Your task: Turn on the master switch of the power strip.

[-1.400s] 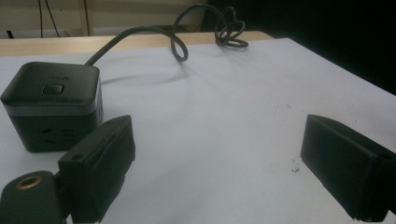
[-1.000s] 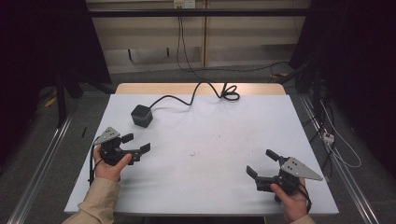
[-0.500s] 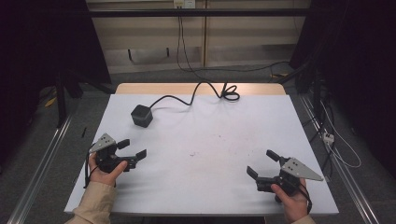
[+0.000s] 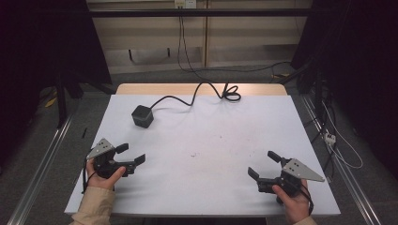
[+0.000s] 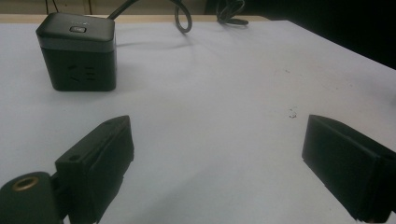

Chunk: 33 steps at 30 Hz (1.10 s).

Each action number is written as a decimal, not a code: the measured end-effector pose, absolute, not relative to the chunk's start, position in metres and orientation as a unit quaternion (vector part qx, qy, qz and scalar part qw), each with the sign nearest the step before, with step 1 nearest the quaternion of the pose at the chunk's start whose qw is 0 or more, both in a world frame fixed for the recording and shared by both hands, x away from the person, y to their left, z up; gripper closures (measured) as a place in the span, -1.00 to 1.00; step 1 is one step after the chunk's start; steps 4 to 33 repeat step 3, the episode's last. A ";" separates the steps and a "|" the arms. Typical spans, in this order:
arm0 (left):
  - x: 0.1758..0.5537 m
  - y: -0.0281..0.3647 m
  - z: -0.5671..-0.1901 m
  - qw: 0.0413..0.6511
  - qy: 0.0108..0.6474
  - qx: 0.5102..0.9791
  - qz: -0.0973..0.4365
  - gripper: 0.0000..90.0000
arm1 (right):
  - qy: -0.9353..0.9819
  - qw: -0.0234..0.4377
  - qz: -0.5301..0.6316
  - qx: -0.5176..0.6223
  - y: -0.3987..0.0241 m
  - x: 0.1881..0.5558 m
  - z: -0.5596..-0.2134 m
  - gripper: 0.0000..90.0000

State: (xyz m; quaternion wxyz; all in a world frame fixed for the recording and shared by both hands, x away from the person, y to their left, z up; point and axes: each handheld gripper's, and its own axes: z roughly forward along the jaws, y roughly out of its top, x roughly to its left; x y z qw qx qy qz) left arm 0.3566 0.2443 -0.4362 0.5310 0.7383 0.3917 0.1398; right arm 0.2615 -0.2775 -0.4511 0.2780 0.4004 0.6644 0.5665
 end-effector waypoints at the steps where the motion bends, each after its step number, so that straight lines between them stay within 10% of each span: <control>1: 0.357 0.244 -0.436 0.532 0.391 0.738 0.140 -0.81 | 0.665 0.278 0.566 0.400 -0.277 0.262 -0.451 -0.95; 33: 0.356 0.243 -0.436 0.533 0.390 0.738 0.139 -0.81 | 0.664 0.277 0.567 0.402 -0.277 0.262 -0.451 -0.95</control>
